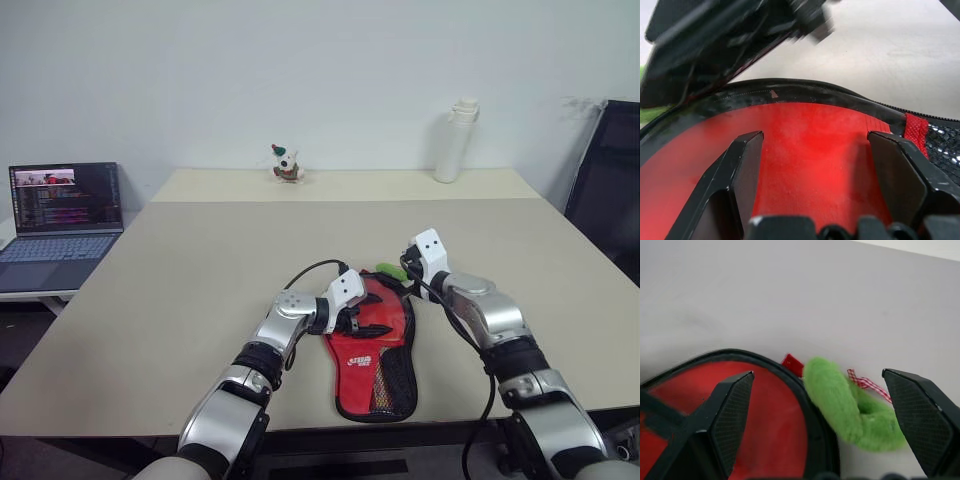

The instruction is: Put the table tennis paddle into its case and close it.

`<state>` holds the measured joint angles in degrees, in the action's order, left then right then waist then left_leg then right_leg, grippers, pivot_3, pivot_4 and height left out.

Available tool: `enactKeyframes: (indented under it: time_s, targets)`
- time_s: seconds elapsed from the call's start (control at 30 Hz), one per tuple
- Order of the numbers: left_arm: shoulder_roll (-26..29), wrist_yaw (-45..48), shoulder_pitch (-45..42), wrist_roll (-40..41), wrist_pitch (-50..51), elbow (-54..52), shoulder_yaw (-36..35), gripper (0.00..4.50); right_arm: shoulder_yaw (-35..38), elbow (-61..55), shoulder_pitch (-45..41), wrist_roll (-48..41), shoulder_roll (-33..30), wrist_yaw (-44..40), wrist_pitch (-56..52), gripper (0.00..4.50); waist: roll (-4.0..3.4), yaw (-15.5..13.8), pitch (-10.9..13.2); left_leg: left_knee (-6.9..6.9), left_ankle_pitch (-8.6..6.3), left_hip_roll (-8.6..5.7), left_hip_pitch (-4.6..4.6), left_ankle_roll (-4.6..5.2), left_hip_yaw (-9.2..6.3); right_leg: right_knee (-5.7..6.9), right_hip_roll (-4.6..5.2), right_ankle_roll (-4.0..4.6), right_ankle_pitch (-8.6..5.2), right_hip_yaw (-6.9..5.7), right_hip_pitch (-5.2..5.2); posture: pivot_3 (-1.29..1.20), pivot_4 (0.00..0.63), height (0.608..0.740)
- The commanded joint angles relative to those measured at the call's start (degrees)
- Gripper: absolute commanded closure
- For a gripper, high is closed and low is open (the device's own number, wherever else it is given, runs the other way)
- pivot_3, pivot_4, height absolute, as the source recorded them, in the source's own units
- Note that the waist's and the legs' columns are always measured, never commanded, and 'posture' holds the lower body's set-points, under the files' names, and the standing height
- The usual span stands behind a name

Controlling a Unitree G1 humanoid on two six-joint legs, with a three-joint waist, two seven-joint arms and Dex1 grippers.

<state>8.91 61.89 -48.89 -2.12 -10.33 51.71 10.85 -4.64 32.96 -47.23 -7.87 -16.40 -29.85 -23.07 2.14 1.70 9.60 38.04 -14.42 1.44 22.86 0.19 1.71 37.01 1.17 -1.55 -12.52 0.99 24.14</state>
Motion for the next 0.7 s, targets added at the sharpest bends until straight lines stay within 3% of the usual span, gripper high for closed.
enactKeyframes:
  time_s: [0.03,0.07,0.17,0.57,0.7]
  targets:
    - [0.38,-0.16,1.29,-0.03,0.45,-1.22,0.51,0.91,0.23,6.61,-3.21,2.59,0.37,1.60,5.86,0.00,-0.01,0.01,0.01,-0.01,0.00,0.00,0.00,0.00,0.00,0.00,0.00,0.00,0.00,0.00,0.01,0.00,0.150,0.740]
    - [0.46,-0.17,1.44,-0.02,0.55,-1.42,0.51,0.91,0.19,8.47,-3.76,3.22,0.45,1.77,6.82,0.00,-0.02,0.02,0.01,-0.01,0.00,0.01,0.00,0.00,0.00,0.00,0.00,0.00,0.00,0.00,0.01,0.00,0.150,0.740]
    - [0.59,-0.30,1.70,-0.09,0.72,-1.73,0.56,0.85,0.74,12.60,-5.03,4.29,0.81,2.66,9.14,0.57,-0.03,0.04,0.01,-0.03,0.00,0.01,0.00,0.00,0.01,-0.01,0.00,0.01,0.00,0.02,0.01,0.00,0.150,0.740]
    - [-0.03,-1.88,-0.72,-1.11,-0.27,4.25,0.69,0.85,2.61,17.19,-7.30,4.89,1.75,4.65,12.35,4.47,-0.06,0.07,-0.01,0.07,0.02,0.01,-0.06,0.00,0.00,0.05,0.00,0.04,0.06,0.01,-0.05,0.00,0.150,0.740]
    - [-0.35,-1.05,-0.71,-1.29,-0.80,5.74,1.11,0.85,3.38,15.77,-6.91,4.30,1.33,4.70,11.33,4.49,-0.09,0.08,-0.02,0.01,0.01,0.01,-0.06,0.00,0.01,0.04,0.00,0.04,0.05,0.02,-0.04,0.00,0.150,0.740]
